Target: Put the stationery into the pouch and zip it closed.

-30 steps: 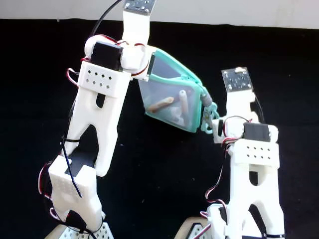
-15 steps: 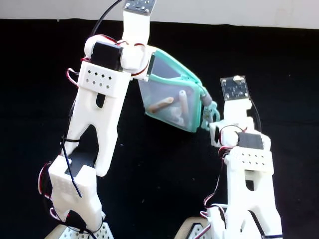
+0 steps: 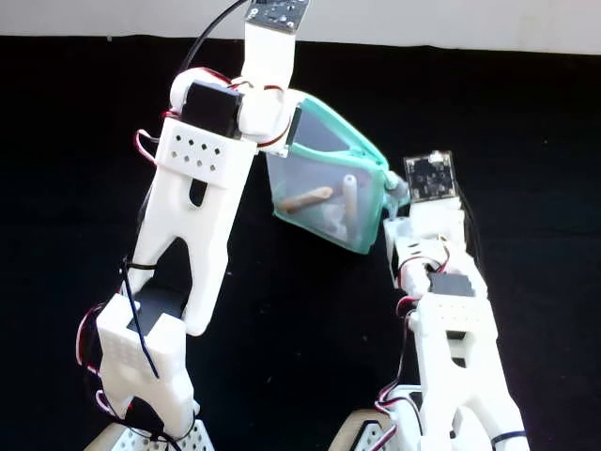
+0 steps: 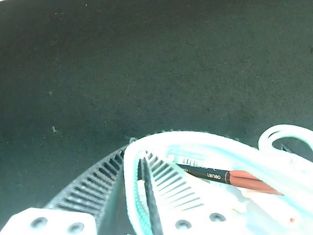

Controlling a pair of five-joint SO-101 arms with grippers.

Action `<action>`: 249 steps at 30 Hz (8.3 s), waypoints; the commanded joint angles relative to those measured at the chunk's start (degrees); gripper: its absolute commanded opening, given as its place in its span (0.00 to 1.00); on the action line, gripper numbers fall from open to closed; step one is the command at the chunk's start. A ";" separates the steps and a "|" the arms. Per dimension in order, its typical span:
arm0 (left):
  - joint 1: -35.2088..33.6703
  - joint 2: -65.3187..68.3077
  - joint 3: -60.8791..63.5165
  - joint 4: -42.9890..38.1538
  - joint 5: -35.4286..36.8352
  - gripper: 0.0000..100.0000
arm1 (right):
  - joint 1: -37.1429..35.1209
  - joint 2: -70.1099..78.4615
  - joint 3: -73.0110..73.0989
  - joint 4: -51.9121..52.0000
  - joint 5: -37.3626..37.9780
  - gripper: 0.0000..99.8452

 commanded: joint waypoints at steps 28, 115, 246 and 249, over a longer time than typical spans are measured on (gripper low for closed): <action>0.22 3.03 0.22 -0.53 -1.23 0.01 | 2.51 -0.84 -2.86 -7.52 -1.76 0.01; 0.48 3.12 0.31 -0.26 -1.23 0.01 | 1.71 -13.32 -2.07 25.80 -3.96 0.21; 1.54 -9.10 -1.89 -0.26 -15.03 0.01 | -13.85 -21.14 -26.95 55.25 11.69 0.17; 1.80 -8.66 -1.71 -0.26 -15.03 0.01 | -12.97 -21.23 -22.46 50.07 11.69 0.17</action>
